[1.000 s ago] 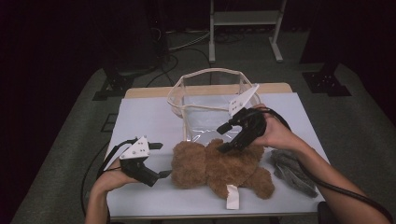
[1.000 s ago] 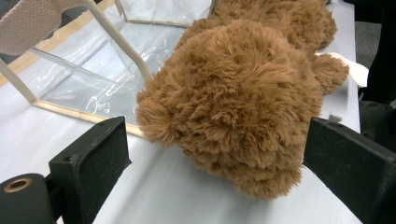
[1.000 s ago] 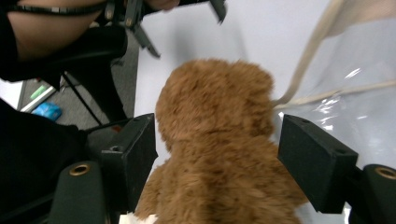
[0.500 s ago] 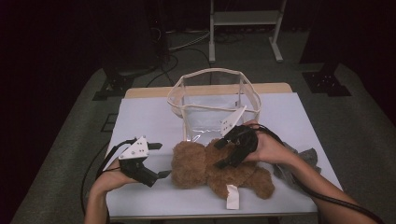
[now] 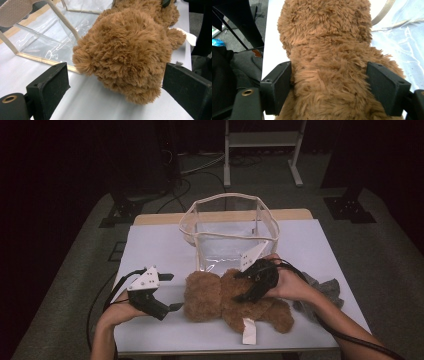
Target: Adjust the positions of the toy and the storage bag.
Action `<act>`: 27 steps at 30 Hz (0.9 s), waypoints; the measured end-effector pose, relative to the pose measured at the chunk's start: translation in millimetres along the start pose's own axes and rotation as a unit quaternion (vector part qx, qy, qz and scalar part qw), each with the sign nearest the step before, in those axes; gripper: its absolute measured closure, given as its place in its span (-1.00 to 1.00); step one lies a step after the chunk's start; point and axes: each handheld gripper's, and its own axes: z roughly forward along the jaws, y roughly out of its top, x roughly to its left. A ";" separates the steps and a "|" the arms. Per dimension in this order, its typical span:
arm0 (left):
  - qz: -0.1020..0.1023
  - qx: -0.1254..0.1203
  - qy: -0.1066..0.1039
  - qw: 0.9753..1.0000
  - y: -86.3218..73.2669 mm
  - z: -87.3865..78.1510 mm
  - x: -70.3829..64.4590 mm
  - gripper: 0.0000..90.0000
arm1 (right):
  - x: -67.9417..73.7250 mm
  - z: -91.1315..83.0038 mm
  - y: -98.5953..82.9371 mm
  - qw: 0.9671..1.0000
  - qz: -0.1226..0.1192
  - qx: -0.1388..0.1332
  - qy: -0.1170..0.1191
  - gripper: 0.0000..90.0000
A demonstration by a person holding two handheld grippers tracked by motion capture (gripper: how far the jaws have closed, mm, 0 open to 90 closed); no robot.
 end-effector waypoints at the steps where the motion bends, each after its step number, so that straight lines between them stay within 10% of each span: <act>1: 0.000 0.000 0.000 1.000 -0.1 -0.2 0.2 -0.86 | -0.4 1.5 -1.1 1.000 0.000 0.000 0.001 -0.56; 27: -0.004 -0.004 0.003 1.000 -2.9 -0.9 2.8 -0.86 | 1.9 24.3 -8.4 1.000 0.001 0.027 -0.012 -0.71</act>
